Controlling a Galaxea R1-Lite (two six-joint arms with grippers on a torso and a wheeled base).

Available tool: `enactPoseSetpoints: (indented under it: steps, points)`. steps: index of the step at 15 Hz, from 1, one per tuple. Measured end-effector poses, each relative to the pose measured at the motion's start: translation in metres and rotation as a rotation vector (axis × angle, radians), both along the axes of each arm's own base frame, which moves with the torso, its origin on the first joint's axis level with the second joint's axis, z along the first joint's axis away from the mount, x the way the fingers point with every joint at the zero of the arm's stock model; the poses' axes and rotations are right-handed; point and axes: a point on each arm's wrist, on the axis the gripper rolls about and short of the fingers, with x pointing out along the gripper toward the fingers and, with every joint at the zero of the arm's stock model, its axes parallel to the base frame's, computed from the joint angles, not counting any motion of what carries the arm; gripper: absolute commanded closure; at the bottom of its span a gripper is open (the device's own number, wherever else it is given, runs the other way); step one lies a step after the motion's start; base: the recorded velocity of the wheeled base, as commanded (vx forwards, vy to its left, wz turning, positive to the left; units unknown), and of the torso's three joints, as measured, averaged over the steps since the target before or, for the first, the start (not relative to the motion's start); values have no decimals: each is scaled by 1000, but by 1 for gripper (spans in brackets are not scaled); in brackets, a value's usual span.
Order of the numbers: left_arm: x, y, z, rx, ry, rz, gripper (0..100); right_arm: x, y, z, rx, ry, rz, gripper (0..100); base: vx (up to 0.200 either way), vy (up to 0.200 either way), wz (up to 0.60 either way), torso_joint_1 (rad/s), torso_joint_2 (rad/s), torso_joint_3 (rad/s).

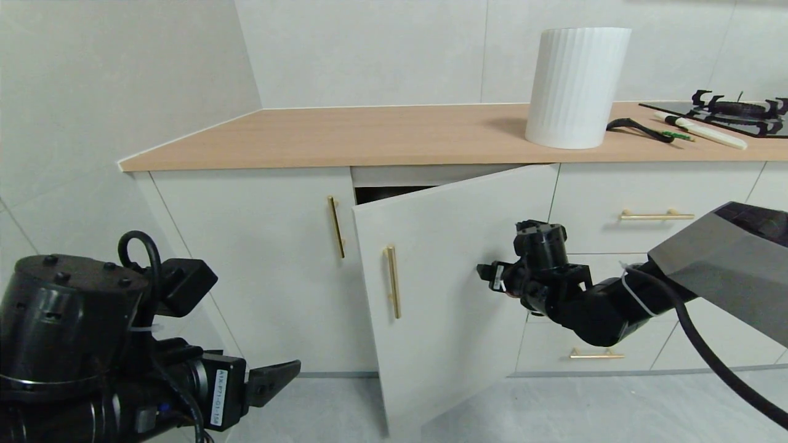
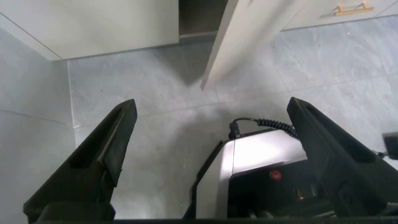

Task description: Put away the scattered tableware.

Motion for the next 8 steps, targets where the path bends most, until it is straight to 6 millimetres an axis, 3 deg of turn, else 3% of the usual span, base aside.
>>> enactPoseSetpoints:
  steps: [8]
  points:
    - [1,0,-2,5,8,0,0,27,-3,5,119,-55,-108,0,0,0,0,0,0,0]
